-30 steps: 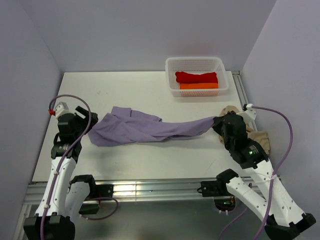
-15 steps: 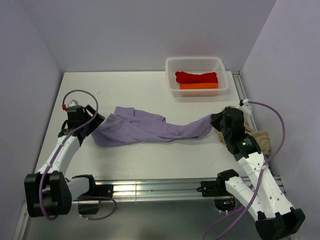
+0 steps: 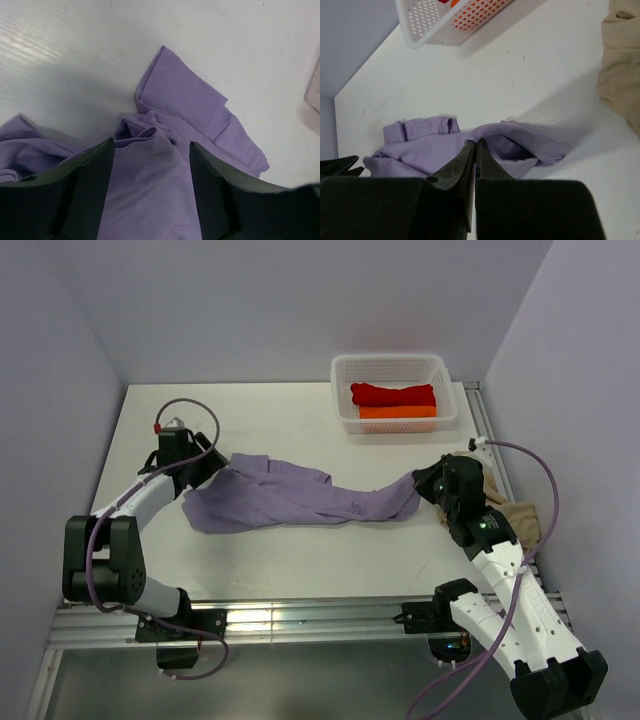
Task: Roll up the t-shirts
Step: Flatten the tshirt
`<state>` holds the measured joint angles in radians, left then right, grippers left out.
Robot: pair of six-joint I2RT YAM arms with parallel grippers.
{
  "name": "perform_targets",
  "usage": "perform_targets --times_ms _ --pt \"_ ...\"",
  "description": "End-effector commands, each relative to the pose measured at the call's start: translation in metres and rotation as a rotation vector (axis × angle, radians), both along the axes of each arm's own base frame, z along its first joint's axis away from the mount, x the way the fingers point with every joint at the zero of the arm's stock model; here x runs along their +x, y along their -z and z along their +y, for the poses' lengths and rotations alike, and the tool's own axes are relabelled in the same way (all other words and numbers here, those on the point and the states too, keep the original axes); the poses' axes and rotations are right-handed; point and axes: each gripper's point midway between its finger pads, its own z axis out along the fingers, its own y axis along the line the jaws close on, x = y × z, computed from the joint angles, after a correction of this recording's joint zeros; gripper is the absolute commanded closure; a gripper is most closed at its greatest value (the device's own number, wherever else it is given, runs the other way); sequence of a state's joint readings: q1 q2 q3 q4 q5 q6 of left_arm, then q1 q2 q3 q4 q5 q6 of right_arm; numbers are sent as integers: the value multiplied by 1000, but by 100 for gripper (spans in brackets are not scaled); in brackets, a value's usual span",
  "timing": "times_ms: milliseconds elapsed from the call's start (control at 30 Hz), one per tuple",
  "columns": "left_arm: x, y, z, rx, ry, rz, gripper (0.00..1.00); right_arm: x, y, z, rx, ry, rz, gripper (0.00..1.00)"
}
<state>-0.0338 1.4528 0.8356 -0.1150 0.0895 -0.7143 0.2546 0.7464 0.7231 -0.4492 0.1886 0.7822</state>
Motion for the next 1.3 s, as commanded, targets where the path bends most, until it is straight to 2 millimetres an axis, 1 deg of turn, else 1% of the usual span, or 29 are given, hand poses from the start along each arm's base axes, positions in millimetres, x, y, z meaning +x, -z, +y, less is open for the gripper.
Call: perform_targets --times_ms 0,100,133,167,300,333,367,467,567,600,633,667,700,733,767,800,833,867,900,933,967,1033,1067,1100,1133,1167,1200,1233,1267 --pt "19 -13 -10 14 52 -66 35 4 -8 5 6 -31 -48 100" --pt "20 -8 -15 3 74 -63 48 4 -9 6 7 -40 -52 100" --pt "20 -8 -16 2 80 -63 61 4 -9 6 6 -40 -49 100" --pt "20 -7 -18 0 86 -62 66 3 -9 5 4 -40 -47 100" --pt "19 -5 -19 11 89 -55 81 4 -10 6 4 -44 -49 100" --pt "21 -6 -16 21 80 -59 94 4 -11 6 6 -45 -50 100" --pt "22 -7 -16 25 83 -62 100 4 -11 7 8 -46 -51 100" --pt "30 -19 -16 27 83 -92 100 6 -13 8 12 -48 -55 100" --pt "42 -44 -14 38 67 -135 100 15 -19 13 22 -60 -61 100" --pt "46 -51 -12 44 58 -143 100 20 -32 16 31 -66 -84 100" --pt "59 -78 -11 49 50 -193 100 29 -30 19 31 -72 -61 100" --pt "66 -89 -7 56 35 -204 100 35 -36 25 38 -92 -57 100" --pt "68 -98 -5 55 32 -190 100 50 -60 30 45 -103 -79 100" --pt "83 -143 -4 41 22 -266 100 54 -69 32 41 -112 -67 100" --pt "85 -165 -2 15 39 -289 100 60 -86 36 40 -128 -81 100" --pt "82 -185 2 8 38 -302 100 69 -129 38 48 -134 -149 100" --pt "83 -234 6 15 31 -396 100 66 -145 37 44 -133 -162 100" --pt "68 -274 10 29 18 -480 100 65 -164 35 45 -128 -199 100" --pt "58 -298 16 52 -11 -535 100 59 -194 27 44 -93 -269 100" --pt "47 -312 20 68 -27 -577 100 53 -204 22 41 -78 -293 100" --pt "18 -341 24 78 -49 -661 100 49 -210 17 37 -59 -311 100" --pt "-4 -318 31 83 -95 -633 100 36 -206 10 42 -35 -321 100" --pt "-30 -326 34 87 -117 -681 100 35 -179 10 37 -35 -271 100" --pt "-36 -281 35 90 -120 -599 100 25 -175 9 53 -42 -283 100" --pt "-46 -259 35 79 -125 -557 100 23 -166 10 67 -42 -281 100" --pt "-64 -252 33 71 -117 -570 100 22 -133 10 62 -40 -219 100" --pt "-72 -204 31 68 -106 -481 99 15 -125 8 66 -37 -220 100" --pt "-81 -185 30 61 -105 -445 96 13 -114 5 70 -19 -203 100" --pt "-97 -183 30 52 -110 -468 92 10 -87 2 60 1 -154 100"
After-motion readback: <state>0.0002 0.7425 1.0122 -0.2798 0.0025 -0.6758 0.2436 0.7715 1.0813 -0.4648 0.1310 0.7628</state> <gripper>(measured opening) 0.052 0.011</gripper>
